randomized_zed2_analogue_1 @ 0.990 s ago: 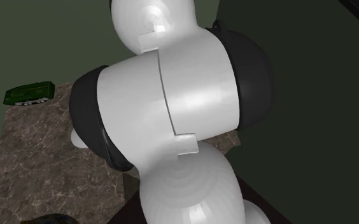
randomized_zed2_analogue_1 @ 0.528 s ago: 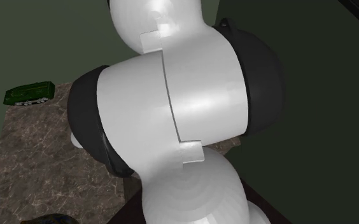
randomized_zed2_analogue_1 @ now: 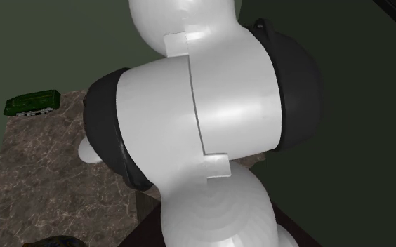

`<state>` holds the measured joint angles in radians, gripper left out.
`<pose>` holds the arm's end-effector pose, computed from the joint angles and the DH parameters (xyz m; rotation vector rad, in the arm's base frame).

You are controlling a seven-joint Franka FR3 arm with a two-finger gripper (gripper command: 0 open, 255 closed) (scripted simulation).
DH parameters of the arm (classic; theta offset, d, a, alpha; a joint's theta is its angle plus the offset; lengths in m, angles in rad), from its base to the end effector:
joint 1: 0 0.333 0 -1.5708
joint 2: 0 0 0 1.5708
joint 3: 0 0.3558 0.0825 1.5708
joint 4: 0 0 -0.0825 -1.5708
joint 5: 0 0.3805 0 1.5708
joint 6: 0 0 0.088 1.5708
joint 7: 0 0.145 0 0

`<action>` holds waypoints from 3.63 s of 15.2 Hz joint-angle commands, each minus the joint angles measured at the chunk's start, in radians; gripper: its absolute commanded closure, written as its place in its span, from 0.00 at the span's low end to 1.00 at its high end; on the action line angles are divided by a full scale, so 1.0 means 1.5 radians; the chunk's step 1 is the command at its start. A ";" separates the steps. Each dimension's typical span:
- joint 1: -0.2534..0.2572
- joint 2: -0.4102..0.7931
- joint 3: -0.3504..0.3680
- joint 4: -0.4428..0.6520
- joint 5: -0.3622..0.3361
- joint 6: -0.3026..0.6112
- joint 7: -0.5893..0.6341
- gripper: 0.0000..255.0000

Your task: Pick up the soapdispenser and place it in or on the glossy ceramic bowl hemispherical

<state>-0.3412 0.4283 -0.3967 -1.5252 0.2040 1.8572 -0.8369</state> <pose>0.5413 -0.4111 0.4215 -3.0741 -0.0960 0.0321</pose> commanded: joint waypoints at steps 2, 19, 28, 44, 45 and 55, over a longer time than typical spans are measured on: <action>-0.035 0.017 -0.010 0.054 0.006 -0.040 -0.036 1.00; -0.213 0.188 -0.019 0.378 0.056 -0.202 -0.154 1.00; -0.193 0.177 -0.020 0.275 0.056 -0.114 -0.164 1.00; -0.181 0.200 -0.013 0.172 0.068 0.008 -0.179 1.00; -0.181 0.200 -0.013 0.172 0.068 0.008 -0.179 1.00; -0.181 0.199 -0.013 0.172 0.068 0.008 -0.179 0.00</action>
<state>-0.6125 0.7275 -0.4157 -1.2675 0.3058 1.8691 -1.1052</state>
